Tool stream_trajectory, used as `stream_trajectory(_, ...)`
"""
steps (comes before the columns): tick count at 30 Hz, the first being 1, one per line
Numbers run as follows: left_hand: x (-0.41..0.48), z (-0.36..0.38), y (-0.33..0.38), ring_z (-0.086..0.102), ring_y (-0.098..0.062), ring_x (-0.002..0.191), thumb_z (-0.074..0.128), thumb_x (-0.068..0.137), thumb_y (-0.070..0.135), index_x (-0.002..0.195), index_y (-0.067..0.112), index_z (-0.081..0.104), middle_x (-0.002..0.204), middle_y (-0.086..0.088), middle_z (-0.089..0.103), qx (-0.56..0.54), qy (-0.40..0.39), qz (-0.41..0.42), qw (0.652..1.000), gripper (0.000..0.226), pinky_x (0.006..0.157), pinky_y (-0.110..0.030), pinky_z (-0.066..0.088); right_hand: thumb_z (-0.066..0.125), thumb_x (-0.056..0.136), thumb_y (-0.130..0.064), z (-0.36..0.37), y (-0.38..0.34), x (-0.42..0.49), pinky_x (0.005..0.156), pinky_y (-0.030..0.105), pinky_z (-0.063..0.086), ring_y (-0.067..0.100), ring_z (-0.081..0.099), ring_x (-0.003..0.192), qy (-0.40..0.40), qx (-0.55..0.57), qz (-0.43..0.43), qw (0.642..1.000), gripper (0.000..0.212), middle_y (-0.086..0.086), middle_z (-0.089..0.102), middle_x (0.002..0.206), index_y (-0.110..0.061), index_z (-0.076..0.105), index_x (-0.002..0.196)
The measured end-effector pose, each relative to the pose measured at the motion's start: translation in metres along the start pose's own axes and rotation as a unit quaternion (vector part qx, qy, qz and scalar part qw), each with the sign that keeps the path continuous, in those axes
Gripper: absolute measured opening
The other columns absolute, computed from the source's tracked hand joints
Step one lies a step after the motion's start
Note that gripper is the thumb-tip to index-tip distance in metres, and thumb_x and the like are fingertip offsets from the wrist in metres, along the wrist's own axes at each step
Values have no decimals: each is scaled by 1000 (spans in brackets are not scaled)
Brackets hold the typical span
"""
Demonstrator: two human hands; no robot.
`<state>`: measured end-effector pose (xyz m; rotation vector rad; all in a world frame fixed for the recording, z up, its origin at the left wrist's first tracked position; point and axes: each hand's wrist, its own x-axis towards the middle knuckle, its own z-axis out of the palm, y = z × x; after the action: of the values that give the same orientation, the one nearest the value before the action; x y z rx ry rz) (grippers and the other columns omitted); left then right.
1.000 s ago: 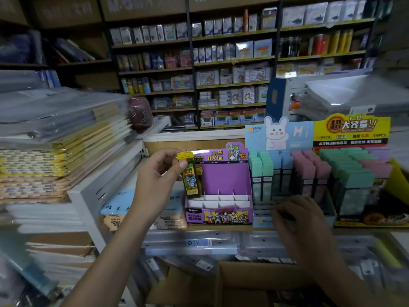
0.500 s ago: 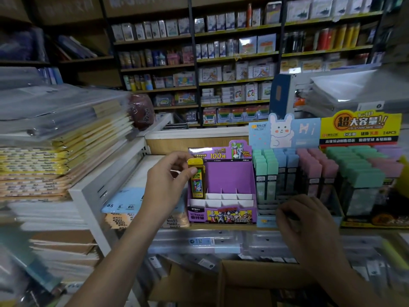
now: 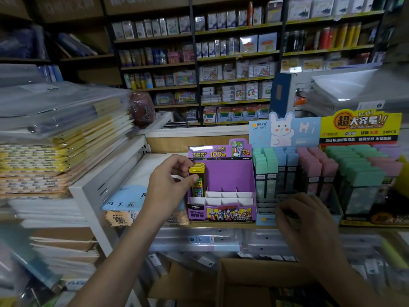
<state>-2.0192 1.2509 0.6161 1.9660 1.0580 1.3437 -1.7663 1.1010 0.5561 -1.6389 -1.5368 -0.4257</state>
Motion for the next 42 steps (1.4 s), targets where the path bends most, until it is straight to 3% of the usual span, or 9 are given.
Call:
stream_trajectory(5, -7, -1, 10, 63, -3, 81, 76, 88, 9, 97, 26, 68, 93, 9, 68, -8, 33, -8, 999, 21, 64, -18, 51, 80, 77, 1, -6, -3, 4, 70, 36, 52, 21, 60, 75, -5, 25, 15, 1000, 13, -2, 65, 80, -10, 74, 80)
stream_trajectory(8, -19, 4, 26, 62, -6, 78, 75, 89, 7, 96, 25, 70, 92, 7, 68, -30, 59, 20, 998, 19, 69, -23, 51, 76, 82, 0, -20, -7, 2, 70, 21, 50, 13, 64, 78, 19, 107, 44, 993, 12, -8, 64, 81, -11, 74, 85)
stream_trajectory(10, -36, 13, 37, 61, -8, 77, 74, 89, 6, 94, 25, 71, 87, 6, 68, -62, 50, 32, 996, 20, 71, -24, 52, 72, 87, -10, -34, -12, -4, 70, 9, 46, 5, 62, 81, 30, 153, 42, 987, 10, -13, 64, 82, -19, 71, 86)
stream_trajectory(13, -73, 36, 50, 61, -10, 75, 72, 89, 13, 90, 27, 71, 79, 6, 65, -112, 10, 44, 993, 14, 67, -20, 51, 65, 88, -25, -52, -10, -19, 64, 8, 45, -1, 61, 82, 16, 205, 56, 977, 10, -15, 65, 79, -34, 64, 85)
stream_trajectory(20, -155, 121, 34, 61, -6, 75, 73, 87, 14, 89, 27, 71, 78, 7, 66, -144, -71, -47, 986, 13, 71, -13, 46, 71, 90, -21, -57, 39, -78, 59, 5, 41, 0, 64, 75, -104, 193, 142, 965, 16, -15, 68, 75, -30, 70, 76)
stream_trajectory(29, -233, 202, -31, 65, 5, 87, 75, 88, 8, 89, 26, 72, 84, 14, 71, -38, -154, -182, 970, 18, 78, -9, 46, 71, 91, -19, -12, 115, -162, 64, 6, 45, -5, 65, 76, -258, 176, 281, 908, 15, -17, 70, 75, -27, 74, 79)
stream_trajectory(33, -262, 229, -60, 59, 13, 91, 74, 90, 17, 89, 39, 65, 95, 18, 68, 14, -253, -273, 928, 24, 73, -3, 42, 67, 94, -26, 1, 140, -195, 54, 5, 41, -1, 60, 84, -364, 90, 367, 851, 5, -18, 61, 90, -29, 69, 96)
stream_trajectory(38, -286, 253, -78, 64, 5, 97, 80, 85, 26, 93, 45, 62, 97, 20, 68, 20, -338, -329, 881, 28, 70, -7, 44, 69, 90, -33, -2, 153, -220, 45, 6, 37, -3, 49, 67, -436, 25, 393, 809, 17, -13, 55, 84, -23, 64, 103)
stream_trajectory(42, -286, 256, -80, 65, -7, 104, 83, 80, 22, 107, 37, 65, 104, 17, 68, 68, -360, -324, 872, 36, 74, -13, 46, 71, 87, -37, -1, 150, -225, 66, 14, 44, 17, 64, 97, -456, 22, 392, 799, 39, -2, 65, 106, -16, 61, 118)
